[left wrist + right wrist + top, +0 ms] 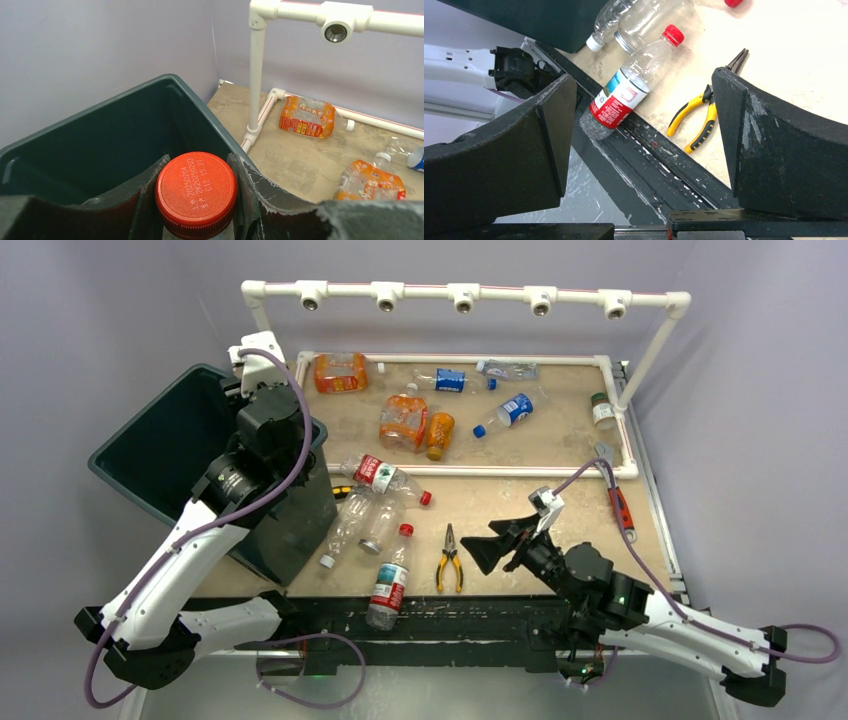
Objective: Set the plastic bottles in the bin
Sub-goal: Place the plastic bottle in the trash bin, then pick up the plastic bottle from the corner of the board.
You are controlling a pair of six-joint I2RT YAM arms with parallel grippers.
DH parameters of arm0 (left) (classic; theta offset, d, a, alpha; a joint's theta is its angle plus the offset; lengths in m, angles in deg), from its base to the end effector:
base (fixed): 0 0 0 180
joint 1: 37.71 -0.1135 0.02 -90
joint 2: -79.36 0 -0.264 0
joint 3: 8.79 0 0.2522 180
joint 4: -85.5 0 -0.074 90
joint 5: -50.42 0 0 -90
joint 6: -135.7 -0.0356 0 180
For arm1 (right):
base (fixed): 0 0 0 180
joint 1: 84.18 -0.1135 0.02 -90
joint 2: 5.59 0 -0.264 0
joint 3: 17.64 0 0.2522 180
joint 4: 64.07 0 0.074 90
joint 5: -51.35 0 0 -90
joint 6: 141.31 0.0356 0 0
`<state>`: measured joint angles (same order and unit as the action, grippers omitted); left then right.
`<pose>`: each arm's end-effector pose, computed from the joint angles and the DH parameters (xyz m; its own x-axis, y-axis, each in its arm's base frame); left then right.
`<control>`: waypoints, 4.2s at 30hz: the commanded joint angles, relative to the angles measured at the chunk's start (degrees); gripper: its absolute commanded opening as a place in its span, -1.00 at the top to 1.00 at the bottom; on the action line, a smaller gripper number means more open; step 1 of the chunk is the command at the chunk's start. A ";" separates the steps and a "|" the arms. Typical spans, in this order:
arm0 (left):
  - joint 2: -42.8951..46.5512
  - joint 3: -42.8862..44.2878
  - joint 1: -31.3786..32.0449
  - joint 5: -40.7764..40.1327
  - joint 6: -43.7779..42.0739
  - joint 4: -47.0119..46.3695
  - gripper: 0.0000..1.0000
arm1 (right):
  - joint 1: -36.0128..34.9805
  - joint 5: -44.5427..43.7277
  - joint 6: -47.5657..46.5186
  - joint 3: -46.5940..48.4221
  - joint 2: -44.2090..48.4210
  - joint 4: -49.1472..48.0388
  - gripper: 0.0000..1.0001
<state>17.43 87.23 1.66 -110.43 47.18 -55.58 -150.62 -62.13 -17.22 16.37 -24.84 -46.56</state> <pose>0.1682 -0.0945 0.4806 -0.0516 0.0314 -0.9982 -0.5211 0.8518 0.0538 0.0614 0.1054 0.2597 -0.3980 0.3735 -0.8379 -0.5538 0.6304 0.5440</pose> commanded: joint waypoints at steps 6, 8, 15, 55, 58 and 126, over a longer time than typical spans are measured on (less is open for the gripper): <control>-0.99 2.69 -0.18 1.84 4.15 5.89 1.00 | -0.19 -0.98 -1.49 -0.88 2.78 -3.21 -0.98; -1.25 2.43 -0.18 2.22 4.18 5.82 1.00 | -0.19 -1.56 -1.40 -1.19 2.96 -3.11 -0.98; -3.73 0.88 -1.71 4.03 3.56 5.46 1.00 | -0.19 -2.00 -0.66 -3.31 3.39 -4.52 -0.98; 11.45 -2.37 -22.68 74.25 22.29 8.15 -0.98 | -0.19 6.33 6.10 1.47 -27.19 -9.04 -0.97; 13.33 -6.34 -22.68 75.19 22.62 7.56 -0.98 | -0.19 9.49 7.65 2.22 -34.17 -13.35 -0.98; 2.40 -11.74 17.53 24.62 27.25 -2.46 -0.98 | 5.44 10.49 45.10 11.86 -65.22 -18.80 -0.98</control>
<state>18.65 76.30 19.00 -84.81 73.03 -55.86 -145.24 -47.07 21.25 29.99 -88.35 -65.16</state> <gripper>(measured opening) 0.992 0.987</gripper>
